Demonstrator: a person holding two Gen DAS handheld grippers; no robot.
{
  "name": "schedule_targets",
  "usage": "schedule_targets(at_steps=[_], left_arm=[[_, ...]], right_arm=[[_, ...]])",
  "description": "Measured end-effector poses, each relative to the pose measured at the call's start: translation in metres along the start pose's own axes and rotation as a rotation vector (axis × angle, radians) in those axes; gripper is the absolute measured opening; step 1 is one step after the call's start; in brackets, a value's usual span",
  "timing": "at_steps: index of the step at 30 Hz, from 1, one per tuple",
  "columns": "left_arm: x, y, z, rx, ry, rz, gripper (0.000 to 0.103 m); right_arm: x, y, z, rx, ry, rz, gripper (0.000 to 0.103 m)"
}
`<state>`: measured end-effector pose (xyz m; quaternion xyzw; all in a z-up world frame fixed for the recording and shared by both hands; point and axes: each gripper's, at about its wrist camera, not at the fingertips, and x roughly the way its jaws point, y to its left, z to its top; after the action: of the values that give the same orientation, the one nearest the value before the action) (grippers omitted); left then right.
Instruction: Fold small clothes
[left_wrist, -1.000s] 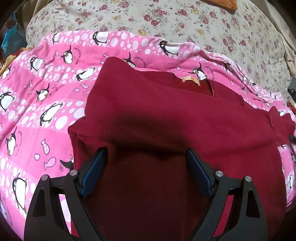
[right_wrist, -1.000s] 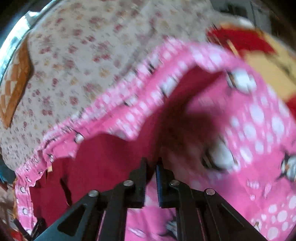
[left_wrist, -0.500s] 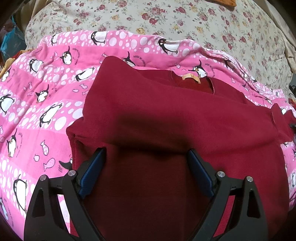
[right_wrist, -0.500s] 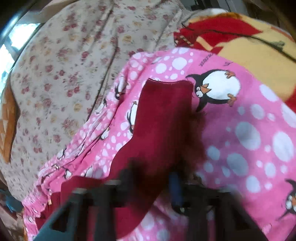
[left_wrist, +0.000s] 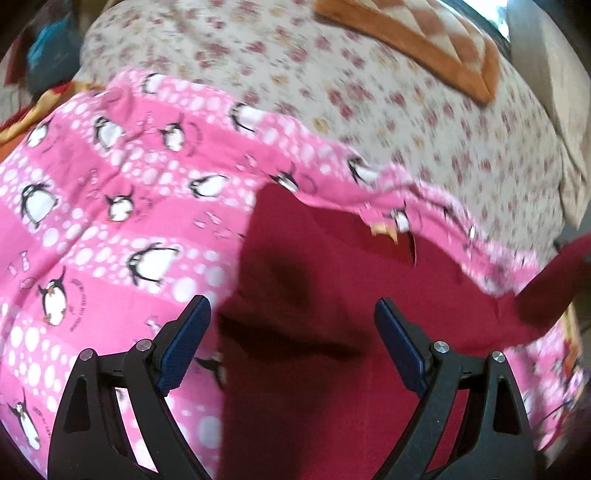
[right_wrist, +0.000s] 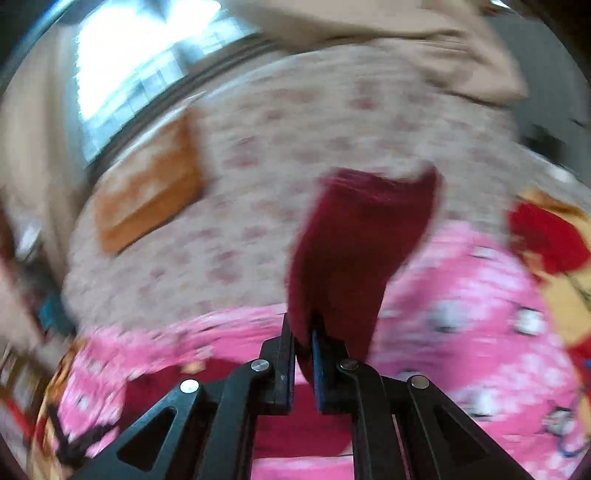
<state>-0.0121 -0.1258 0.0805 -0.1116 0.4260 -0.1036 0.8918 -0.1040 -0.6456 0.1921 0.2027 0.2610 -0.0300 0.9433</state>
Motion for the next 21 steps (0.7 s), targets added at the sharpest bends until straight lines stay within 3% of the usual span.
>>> schedule_targets(at_steps=[4, 8, 10, 11, 12, 14, 17, 20, 21], left_arm=[[-0.012, 0.023, 0.007, -0.051, -0.036, 0.013, 0.090], [-0.008, 0.034, 0.006, -0.081, -0.009, 0.005, 0.090], [-0.007, 0.033, 0.007, -0.076, 0.001, -0.008, 0.090], [-0.007, 0.031, 0.006, -0.065, -0.001, -0.014, 0.090], [-0.008, 0.027, 0.007, -0.049, -0.006, -0.021, 0.090], [-0.007, 0.019, 0.008, -0.020, -0.016, -0.031, 0.090], [0.002, -0.001, 0.011, 0.015, -0.002, -0.053, 0.090], [0.025, -0.029, 0.007, 0.070, 0.076, -0.057, 0.090], [0.033, -0.035, 0.005, 0.082, 0.095, -0.049, 0.090]], right_arm=[[0.054, 0.107, -0.034, -0.136, 0.126, 0.188, 0.007], [0.122, 0.196, -0.104, -0.231, 0.287, 0.318, 0.008], [0.160, 0.220, -0.144, -0.273, 0.459, 0.322, 0.021], [0.175, 0.225, -0.164, -0.282, 0.553, 0.290, 0.042], [0.181, 0.223, -0.175, -0.264, 0.592, 0.279, 0.043], [0.175, 0.214, -0.179, -0.247, 0.588, 0.279, 0.043], [0.142, 0.197, -0.162, -0.254, 0.504, 0.234, 0.049], [0.105, 0.165, -0.141, -0.145, 0.353, 0.191, 0.080], [0.095, 0.156, -0.138, -0.110, 0.317, 0.191, 0.082]])
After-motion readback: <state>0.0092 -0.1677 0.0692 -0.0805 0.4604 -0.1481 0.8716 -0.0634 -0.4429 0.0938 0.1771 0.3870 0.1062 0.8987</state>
